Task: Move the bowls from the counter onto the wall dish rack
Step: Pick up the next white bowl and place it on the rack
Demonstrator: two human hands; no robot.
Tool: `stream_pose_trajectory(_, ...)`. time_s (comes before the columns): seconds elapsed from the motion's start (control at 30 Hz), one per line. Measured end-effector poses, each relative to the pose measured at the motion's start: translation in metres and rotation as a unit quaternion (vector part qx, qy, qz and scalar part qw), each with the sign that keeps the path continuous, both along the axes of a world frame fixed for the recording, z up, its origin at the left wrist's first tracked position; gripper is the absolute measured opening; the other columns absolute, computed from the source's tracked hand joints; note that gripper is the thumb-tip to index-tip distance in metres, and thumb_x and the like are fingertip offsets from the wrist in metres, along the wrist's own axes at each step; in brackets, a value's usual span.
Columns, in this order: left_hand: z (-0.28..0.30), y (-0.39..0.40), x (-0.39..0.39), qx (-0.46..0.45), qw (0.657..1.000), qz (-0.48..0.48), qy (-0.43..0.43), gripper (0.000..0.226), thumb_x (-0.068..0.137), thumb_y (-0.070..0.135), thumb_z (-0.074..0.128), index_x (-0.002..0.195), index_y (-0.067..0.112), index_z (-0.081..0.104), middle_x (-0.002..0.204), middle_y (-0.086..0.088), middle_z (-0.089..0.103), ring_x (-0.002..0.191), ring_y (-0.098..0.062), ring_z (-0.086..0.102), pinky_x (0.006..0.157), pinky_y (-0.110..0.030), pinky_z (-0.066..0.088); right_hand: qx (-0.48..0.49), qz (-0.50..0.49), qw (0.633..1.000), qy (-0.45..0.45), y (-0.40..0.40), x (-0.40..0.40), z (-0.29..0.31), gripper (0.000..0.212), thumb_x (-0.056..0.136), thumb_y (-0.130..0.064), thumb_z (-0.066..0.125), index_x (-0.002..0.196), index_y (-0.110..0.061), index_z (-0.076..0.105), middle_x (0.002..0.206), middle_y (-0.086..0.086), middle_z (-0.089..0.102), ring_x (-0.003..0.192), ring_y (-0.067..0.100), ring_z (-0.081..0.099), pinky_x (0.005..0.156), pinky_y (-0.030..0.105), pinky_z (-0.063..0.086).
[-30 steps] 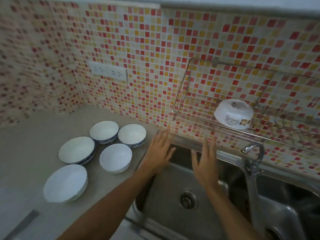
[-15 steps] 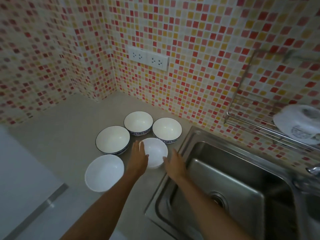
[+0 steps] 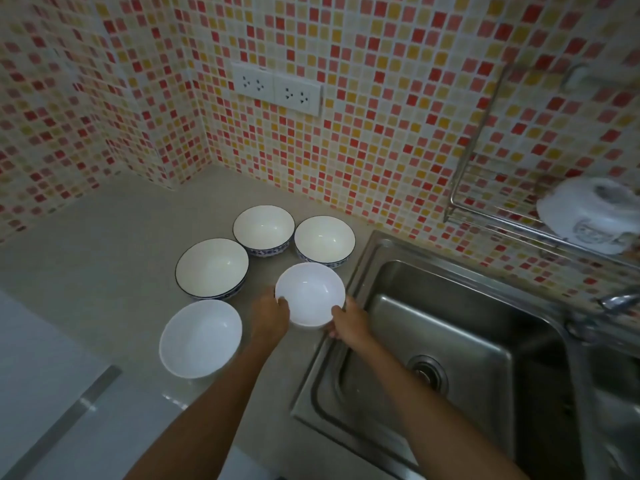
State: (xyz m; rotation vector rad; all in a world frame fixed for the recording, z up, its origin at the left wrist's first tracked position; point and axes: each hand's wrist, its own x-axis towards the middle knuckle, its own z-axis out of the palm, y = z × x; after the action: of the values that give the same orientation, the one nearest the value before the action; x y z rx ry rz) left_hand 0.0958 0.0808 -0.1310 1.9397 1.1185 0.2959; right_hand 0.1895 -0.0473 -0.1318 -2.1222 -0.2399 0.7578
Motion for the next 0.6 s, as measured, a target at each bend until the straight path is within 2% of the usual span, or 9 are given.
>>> stream_pose_trajectory(0.03,0.004,-0.005,0.003,-0.020,1.000,-0.004,-0.006,0.035,0.094,0.018,0.048,0.125,0.002,0.053,0.122,-0.019,0.062,0.108,-0.037,0.058,0.087,-0.036,0.046,0.007,-0.004,1.000,-0.001,-0.010,0.000,0.006,0.040,0.087,-0.015,0.045,0.127,-0.008,0.050,0.110,0.020,0.066,0.066,0.027,0.064,0.050,0.029,0.054)
stream_pose_trajectory(0.1,0.015,-0.019,0.010,-0.097,0.994,-0.021,-0.040,0.040,0.094,0.031,0.050,0.124,0.004,0.053,0.122,-0.017,0.062,0.107,-0.034,0.059,0.088,-0.036,0.048,0.024,-0.018,1.000,-0.004,-0.032,0.003,0.017,0.037,0.092,-0.011,0.044,0.128,-0.007,0.049,0.107,0.019,0.065,0.059,0.019,0.060,0.044,0.020,0.047)
stream_pose_trajectory(0.17,0.029,-0.039,0.018,-0.236,0.966,-0.057,-0.084,0.046,0.091,0.047,0.050,0.126,0.017,0.051,0.126,-0.012,0.059,0.110,-0.032,0.058,0.093,-0.045,0.051,0.042,-0.030,0.999,-0.016,-0.056,0.005,0.028,0.035,0.094,-0.012,0.043,0.129,-0.008,0.048,0.102,0.014,0.065,0.061,0.017,0.061,0.049,0.022,0.049)
stream_pose_trajectory(0.23,0.040,-0.059,0.031,-0.323,0.931,-0.102,-0.136,0.043,0.091,0.049,0.051,0.128,0.029,0.046,0.130,-0.008,0.055,0.115,-0.032,0.056,0.093,-0.055,0.051,0.054,-0.050,0.997,-0.038,-0.080,0.009,0.040,0.034,0.094,-0.013,0.044,0.127,-0.010,0.049,0.095,0.011,0.065,0.063,0.018,0.062,0.056,0.028,0.053)
stream_pose_trajectory(0.33,0.044,-0.084,0.057,-0.342,0.913,-0.152,-0.165,0.066,0.073,0.068,0.061,0.131,0.041,0.043,0.137,-0.007,0.050,0.120,-0.033,0.054,0.094,-0.058,0.049,0.071,-0.078,0.992,-0.073,-0.116,0.018,0.060,0.035,0.094,-0.017,0.046,0.129,-0.013,0.049,0.101,0.009,0.066,0.068,0.018,0.066,0.060,0.028,0.057)
stream_pose_trajectory(0.4,0.060,-0.105,0.075,-0.359,0.898,-0.162,-0.195,0.060,0.071,0.071,0.060,0.124,0.043,0.048,0.134,-0.005,0.053,0.119,-0.031,0.055,0.096,-0.057,0.049,0.090,-0.097,0.987,-0.093,-0.140,0.024,0.075,0.037,0.096,-0.019,0.047,0.132,-0.015,0.048,0.110,0.009,0.065,0.074,0.017,0.067,0.056,0.020,0.053)
stream_pose_trajectory(0.47,0.086,-0.125,0.087,-0.356,0.901,-0.143,-0.203,0.053,0.081,0.064,0.053,0.118,0.027,0.052,0.119,-0.006,0.060,0.108,-0.027,0.060,0.095,-0.051,0.051,0.107,-0.119,0.981,-0.115,-0.160,0.029,0.087,0.035,0.097,-0.025,0.048,0.131,-0.016,0.050,0.111,0.007,0.066,0.079,0.016,0.068,0.060,0.020,0.055)
stream_pose_trajectory(0.53,0.097,-0.142,0.096,-0.356,0.901,-0.136,-0.209,0.045,0.088,0.060,0.045,0.108,0.021,0.055,0.105,-0.002,0.063,0.094,-0.021,0.063,0.089,-0.042,0.053,0.118,-0.148,0.972,-0.142,-0.179,0.034,0.102,0.030,0.098,-0.032,0.049,0.121,-0.017,0.059,0.106,0.004,0.068,0.085,0.017,0.068,0.071,0.027,0.060)
stream_pose_trajectory(0.6,0.105,-0.152,0.100,-0.364,0.890,-0.136,-0.238,0.043,0.089,0.062,0.039,0.103,0.024,0.054,0.100,0.003,0.063,0.091,-0.017,0.063,0.083,-0.036,0.052,0.123,-0.181,0.960,-0.173,-0.195,0.038,0.121,0.027,0.098,-0.036,0.049,0.104,-0.016,0.067,0.097,0.003,0.070,0.087,0.014,0.066,0.077,0.028,0.058)
